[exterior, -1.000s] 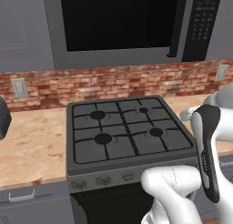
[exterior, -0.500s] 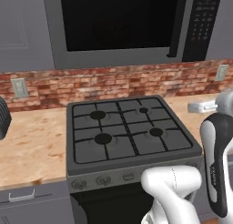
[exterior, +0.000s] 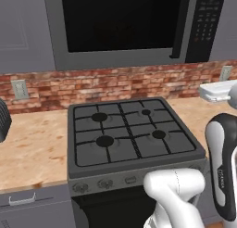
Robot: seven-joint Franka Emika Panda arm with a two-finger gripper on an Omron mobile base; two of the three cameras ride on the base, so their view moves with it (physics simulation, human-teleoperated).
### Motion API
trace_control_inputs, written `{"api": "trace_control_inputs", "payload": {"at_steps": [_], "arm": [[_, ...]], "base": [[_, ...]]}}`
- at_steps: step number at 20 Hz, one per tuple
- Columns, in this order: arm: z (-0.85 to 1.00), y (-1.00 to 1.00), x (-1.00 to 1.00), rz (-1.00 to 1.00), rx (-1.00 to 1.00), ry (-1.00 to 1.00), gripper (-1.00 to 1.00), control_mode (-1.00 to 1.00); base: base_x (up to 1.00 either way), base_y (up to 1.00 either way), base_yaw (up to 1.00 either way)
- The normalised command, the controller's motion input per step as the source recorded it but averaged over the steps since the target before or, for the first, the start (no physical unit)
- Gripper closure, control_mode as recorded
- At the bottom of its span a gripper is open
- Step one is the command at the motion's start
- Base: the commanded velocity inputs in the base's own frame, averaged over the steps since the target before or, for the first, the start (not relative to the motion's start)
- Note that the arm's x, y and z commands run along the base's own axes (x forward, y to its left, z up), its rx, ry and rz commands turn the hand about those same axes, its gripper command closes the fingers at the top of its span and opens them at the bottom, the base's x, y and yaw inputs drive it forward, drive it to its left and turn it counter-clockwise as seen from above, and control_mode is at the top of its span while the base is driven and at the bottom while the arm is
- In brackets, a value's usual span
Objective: The microwave is finished heating the fish and bell pepper. Take the bowl containing the food and place it on the dining counter.
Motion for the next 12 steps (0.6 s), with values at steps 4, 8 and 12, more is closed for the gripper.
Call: {"api": "trace_control_inputs", "payload": {"at_steps": [4,8,12], "arm": [[0.74,0.00,0.00,-0.01,0.01,-0.25,-1.00,-1.00],[0.64,0.00,0.13,0.00,0.00,-0.13,-1.00,-1.00],[0.49,0.00,0.44,0.00,0.00,-0.03,-1.00,-1.00]], "base": [[0.00,0.00,0.00],[0.00,0.00,0.00],[0.00,0.00,0.00]]}}
